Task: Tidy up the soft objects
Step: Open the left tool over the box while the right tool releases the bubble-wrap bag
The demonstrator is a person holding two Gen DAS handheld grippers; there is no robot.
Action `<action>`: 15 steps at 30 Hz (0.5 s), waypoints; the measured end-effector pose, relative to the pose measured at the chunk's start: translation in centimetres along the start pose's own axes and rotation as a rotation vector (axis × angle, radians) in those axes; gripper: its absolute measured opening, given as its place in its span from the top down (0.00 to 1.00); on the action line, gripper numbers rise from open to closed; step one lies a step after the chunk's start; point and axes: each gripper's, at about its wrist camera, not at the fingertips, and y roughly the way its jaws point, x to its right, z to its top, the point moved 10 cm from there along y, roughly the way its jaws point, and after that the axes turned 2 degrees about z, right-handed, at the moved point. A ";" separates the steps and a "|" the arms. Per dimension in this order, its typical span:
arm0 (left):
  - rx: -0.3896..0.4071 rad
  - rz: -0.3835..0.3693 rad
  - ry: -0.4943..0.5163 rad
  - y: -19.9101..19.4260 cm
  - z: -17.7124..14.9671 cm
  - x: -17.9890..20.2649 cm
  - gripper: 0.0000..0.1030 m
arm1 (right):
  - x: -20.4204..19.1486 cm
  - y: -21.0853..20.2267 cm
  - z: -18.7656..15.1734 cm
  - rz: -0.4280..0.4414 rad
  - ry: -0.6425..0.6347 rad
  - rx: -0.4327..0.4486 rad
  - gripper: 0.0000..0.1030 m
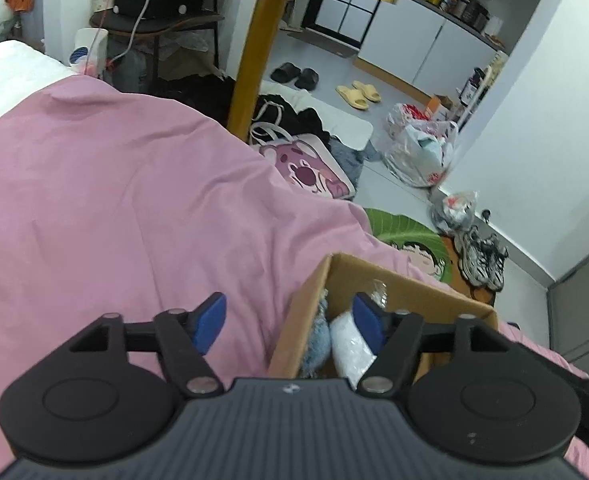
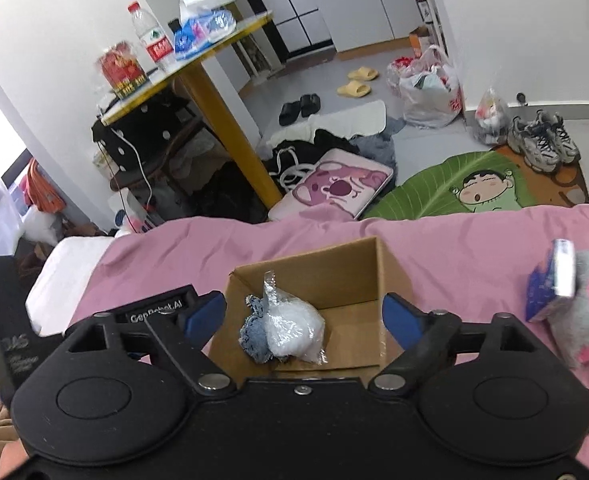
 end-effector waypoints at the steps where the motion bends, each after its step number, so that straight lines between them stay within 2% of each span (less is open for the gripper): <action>1: 0.004 0.001 -0.001 -0.3 0.0 0.1 0.27 | 0.2 -0.5 0.0 0.000 0.001 0.005 0.13; 3: 0.022 0.006 0.004 -1.0 0.0 0.3 0.24 | 0.8 -1.5 -0.1 -0.009 -0.008 0.016 0.07; 7: 0.039 0.011 0.040 -2.4 -0.4 1.0 0.21 | 2.2 -3.2 -0.2 -0.018 -0.006 0.035 0.05; 9: 0.037 0.017 0.078 -3.3 -0.8 1.5 0.20 | 2.9 -4.2 -0.3 -0.007 0.012 0.046 0.00; 15: 0.026 0.018 0.107 -5.4 -1.7 2.8 0.18 | 4.7 -6.9 -0.2 -0.005 0.037 0.080 0.00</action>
